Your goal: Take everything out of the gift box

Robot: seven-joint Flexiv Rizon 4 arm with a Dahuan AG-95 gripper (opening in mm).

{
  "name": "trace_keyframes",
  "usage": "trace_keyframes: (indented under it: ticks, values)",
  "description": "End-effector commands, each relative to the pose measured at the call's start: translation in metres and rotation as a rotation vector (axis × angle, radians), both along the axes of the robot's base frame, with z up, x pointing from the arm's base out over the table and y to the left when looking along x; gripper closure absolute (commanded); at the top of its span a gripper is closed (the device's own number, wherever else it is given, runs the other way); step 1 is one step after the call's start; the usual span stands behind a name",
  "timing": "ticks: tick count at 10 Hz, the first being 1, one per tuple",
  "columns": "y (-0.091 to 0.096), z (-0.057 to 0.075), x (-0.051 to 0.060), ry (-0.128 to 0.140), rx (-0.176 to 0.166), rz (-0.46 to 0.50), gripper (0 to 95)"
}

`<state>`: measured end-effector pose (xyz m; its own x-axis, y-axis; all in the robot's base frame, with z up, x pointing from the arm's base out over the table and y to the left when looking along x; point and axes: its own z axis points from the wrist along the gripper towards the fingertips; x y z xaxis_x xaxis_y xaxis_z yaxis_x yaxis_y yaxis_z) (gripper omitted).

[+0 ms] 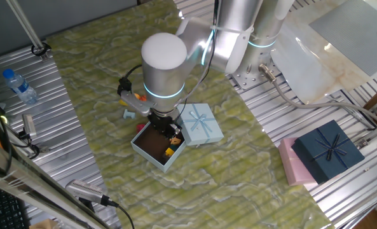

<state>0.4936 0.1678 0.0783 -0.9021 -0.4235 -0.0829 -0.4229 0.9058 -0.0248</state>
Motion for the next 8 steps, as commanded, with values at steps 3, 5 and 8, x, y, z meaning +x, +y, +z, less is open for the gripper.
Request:
trace_keyframes:
  ticks: [3, 5, 8]
  values:
    - [0.0003, 0.0007, 0.0001, -0.126, 0.037, 0.066, 38.0]
    - [0.0002, 0.0006, 0.0005, -0.186, 0.041, 0.113, 38.0]
    - [-0.0016, -0.0009, 0.0006, -0.204, 0.037, 0.133, 57.0]
